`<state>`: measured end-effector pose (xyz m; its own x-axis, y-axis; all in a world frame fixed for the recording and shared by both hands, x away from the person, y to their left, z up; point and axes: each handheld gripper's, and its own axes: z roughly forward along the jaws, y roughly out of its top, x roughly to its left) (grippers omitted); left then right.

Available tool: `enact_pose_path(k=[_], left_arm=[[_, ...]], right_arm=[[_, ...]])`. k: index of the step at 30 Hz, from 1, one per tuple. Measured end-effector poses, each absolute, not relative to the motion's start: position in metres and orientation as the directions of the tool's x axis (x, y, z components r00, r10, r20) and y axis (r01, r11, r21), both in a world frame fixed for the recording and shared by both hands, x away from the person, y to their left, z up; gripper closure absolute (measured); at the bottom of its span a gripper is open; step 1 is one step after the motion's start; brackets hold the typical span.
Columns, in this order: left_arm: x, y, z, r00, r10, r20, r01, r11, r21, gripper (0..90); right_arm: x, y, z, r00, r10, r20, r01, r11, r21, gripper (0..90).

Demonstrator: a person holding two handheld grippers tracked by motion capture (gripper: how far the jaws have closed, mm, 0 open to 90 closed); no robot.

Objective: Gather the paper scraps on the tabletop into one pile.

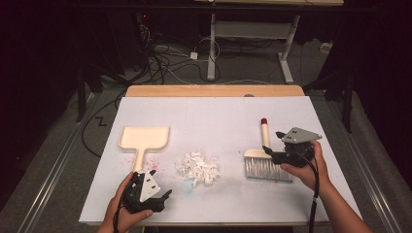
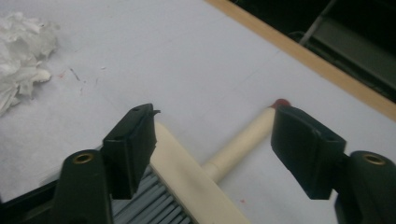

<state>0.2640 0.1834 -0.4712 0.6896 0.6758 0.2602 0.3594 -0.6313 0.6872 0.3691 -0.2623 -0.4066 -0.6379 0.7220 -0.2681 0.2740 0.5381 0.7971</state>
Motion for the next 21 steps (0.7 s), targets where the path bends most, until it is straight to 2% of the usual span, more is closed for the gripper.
enact_pose_path(k=[6,13,21], left_arm=[[0.264,0.184,-0.470,0.681,0.683,0.264,0.362,-0.628,0.689,18.8],[0.264,0.184,-0.471,0.675,0.688,0.267,0.367,-0.626,0.687,18.8],[0.266,0.183,-0.471,0.670,0.693,0.266,0.369,-0.621,0.692,18.8]], right_arm=[[0.344,-0.267,-0.408,-0.590,0.750,-0.299,0.221,0.506,0.834,24.4],[0.320,-0.279,-0.414,-0.551,0.787,-0.278,0.194,0.445,0.874,23.7],[0.296,-0.299,-0.430,-0.525,0.802,-0.283,0.178,0.429,0.886,22.6]])
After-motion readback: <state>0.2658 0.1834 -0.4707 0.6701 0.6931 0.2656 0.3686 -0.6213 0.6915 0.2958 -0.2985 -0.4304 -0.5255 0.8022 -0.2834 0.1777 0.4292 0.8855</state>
